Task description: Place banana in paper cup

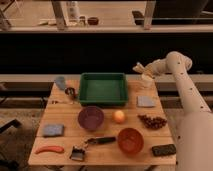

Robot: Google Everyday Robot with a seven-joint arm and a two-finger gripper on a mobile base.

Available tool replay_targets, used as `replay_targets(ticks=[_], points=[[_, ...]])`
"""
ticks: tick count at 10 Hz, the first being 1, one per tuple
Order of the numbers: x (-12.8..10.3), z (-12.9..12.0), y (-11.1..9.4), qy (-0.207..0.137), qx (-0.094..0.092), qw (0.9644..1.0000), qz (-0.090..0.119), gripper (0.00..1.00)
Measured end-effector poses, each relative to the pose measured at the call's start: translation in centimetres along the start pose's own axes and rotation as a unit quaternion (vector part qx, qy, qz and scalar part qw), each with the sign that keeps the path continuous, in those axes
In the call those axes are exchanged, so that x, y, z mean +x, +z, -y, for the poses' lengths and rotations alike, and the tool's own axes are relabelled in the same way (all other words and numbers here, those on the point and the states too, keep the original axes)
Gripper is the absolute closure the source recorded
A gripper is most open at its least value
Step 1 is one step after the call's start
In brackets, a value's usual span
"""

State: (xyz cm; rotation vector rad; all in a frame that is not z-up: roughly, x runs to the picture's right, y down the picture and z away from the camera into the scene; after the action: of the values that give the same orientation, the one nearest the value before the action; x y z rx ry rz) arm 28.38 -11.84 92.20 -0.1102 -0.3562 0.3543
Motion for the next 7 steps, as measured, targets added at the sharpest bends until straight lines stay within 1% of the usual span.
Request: replay_targets(ticks=[2, 6, 7], points=[[0.7, 0.0, -0.4, 0.006, 0.004, 0.9999, -0.008, 0.97], [0.9, 0.0, -0.7, 0.008, 0.005, 0.9998, -0.018, 0.97], [1.3, 0.1, -0.9, 0.01, 0.006, 0.9996, -0.024, 0.94]])
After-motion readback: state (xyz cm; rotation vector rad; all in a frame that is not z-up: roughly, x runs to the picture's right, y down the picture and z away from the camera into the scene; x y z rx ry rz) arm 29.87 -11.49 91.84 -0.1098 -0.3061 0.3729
